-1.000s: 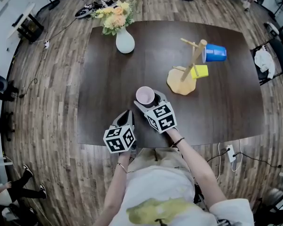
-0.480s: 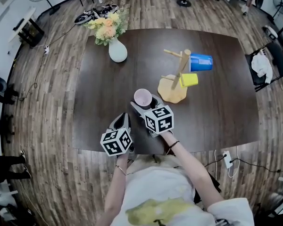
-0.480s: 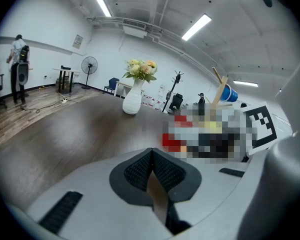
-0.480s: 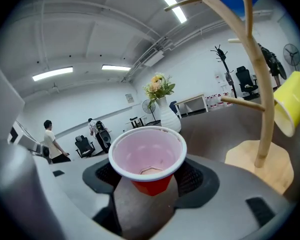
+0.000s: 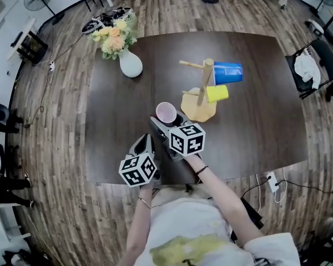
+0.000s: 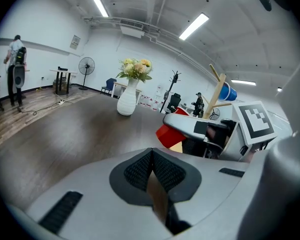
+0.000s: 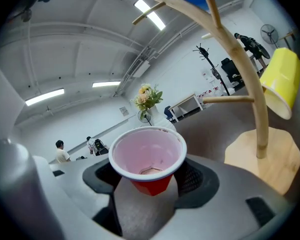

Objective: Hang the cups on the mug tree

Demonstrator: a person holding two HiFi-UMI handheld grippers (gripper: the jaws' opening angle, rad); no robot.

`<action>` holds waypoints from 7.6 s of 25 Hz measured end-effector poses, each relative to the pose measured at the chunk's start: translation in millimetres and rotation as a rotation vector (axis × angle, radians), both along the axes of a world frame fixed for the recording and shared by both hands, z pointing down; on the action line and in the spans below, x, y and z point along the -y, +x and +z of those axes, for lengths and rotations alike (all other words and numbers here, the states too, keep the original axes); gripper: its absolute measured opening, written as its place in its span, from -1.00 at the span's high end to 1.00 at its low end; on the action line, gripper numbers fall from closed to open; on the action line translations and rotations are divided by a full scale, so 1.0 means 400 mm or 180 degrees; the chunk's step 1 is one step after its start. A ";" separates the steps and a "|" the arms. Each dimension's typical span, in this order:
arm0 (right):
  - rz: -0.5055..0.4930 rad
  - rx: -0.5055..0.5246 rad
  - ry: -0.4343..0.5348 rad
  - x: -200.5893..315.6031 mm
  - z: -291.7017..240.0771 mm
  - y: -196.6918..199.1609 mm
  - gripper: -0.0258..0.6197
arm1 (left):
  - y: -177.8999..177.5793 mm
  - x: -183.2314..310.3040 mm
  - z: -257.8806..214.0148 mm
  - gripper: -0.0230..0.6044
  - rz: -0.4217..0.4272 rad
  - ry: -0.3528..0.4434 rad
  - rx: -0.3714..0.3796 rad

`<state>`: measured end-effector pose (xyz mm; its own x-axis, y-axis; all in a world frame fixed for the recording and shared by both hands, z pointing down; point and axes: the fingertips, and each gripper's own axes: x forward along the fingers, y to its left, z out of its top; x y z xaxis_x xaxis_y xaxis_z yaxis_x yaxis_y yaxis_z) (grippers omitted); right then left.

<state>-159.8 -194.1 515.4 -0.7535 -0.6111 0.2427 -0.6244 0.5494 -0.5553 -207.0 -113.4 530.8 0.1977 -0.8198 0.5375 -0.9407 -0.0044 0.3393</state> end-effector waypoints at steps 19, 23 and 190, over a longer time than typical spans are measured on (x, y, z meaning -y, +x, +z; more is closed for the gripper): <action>0.0859 0.1127 -0.0425 0.128 -0.019 0.090 -0.03 | 0.039 0.091 -0.005 0.87 0.0618 -0.0055 0.0035; 0.0937 0.1417 -0.0474 0.146 -0.029 0.105 0.00 | 0.048 0.100 -0.014 0.87 0.0675 -0.0035 0.0052; 0.0514 -0.0516 0.1412 -0.131 -0.381 0.360 0.86 | -0.075 -0.080 -0.444 0.87 0.0246 0.1454 0.0626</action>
